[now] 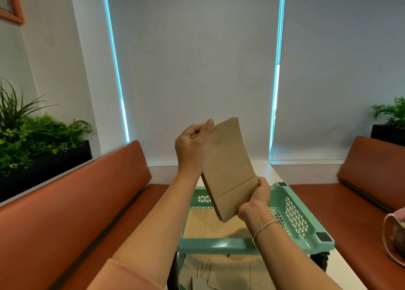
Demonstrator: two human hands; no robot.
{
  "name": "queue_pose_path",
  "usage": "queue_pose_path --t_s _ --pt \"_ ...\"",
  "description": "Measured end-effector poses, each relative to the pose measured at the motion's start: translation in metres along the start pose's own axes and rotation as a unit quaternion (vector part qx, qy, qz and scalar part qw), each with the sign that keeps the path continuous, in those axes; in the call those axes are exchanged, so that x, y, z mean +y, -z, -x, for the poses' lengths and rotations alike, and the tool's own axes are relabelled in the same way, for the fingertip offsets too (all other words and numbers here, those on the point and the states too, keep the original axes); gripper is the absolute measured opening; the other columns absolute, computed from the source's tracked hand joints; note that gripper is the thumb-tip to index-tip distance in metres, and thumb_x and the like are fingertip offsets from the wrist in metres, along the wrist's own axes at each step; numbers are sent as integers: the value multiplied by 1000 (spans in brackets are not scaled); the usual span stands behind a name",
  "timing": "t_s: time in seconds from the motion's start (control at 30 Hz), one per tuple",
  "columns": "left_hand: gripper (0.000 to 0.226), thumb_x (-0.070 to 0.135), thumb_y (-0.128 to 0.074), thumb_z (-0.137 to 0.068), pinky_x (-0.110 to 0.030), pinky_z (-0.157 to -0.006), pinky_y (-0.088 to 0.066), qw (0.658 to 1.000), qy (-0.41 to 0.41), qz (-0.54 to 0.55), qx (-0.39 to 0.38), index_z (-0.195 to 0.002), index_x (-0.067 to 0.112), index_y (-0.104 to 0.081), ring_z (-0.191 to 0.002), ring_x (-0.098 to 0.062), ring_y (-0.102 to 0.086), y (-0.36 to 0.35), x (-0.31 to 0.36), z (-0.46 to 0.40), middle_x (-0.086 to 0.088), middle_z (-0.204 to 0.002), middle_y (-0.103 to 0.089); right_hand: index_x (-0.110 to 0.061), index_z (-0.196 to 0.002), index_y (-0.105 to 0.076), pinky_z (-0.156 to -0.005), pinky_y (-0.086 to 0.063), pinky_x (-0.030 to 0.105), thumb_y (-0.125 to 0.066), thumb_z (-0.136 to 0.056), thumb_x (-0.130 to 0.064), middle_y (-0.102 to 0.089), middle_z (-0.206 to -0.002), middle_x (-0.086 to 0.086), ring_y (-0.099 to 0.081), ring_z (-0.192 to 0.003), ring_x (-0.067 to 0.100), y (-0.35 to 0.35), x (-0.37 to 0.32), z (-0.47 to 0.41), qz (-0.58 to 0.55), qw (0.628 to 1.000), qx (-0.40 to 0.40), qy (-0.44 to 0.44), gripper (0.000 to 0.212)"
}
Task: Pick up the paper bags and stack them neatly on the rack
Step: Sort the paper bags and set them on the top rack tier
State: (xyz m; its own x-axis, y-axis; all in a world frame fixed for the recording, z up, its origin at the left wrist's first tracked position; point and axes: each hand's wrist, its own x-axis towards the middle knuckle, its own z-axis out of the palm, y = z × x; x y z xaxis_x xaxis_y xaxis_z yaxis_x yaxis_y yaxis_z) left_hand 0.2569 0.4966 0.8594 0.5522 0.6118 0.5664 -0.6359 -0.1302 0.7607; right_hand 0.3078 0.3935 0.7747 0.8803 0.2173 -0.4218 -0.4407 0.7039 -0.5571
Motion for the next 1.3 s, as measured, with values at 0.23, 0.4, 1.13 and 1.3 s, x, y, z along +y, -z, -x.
queue_pose_path --t_s 0.23,0.4,1.13,1.3 --pt "29 26 -74 -80 -10 -78 -43 997 6 -29 76 -103 23 -57 -79 17 -54 -1 -3 5 16 -90 -58 -20 -62 -49 -71 -44 31 -53 -66 -29 -60 -72 -4 -54 -75 21 -2 -5 -3 -14 1000 21 -10 10" --pt "63 24 -84 -68 -33 -93 -50 992 82 -24 90 -117 17 -46 -103 -17 -62 -8 -32 32 1 -109 -63 -21 -57 -45 -66 -45 29 -50 -67 -25 -58 -64 -5 -53 -65 19 -12 -8 4 -36 999 26 8 11" --pt "71 -7 -80 -64 -39 -80 -53 981 170 -16 92 -125 5 -45 -94 -23 -61 51 -50 23 -13 -114 -61 -5 -115 -58 -80 -49 34 -59 -88 -39 -62 -106 10 -56 -89 21 10 -18 -16 774 607 -106 146 44" --pt "69 -7 -79 -65 -31 -67 -52 972 206 3 111 -124 4 -46 -84 -18 -62 59 -63 31 -14 -113 -62 -7 -126 -55 -105 -40 40 -71 -76 -45 -54 -133 8 -50 -121 28 19 -14 -23 919 379 -101 36 65"
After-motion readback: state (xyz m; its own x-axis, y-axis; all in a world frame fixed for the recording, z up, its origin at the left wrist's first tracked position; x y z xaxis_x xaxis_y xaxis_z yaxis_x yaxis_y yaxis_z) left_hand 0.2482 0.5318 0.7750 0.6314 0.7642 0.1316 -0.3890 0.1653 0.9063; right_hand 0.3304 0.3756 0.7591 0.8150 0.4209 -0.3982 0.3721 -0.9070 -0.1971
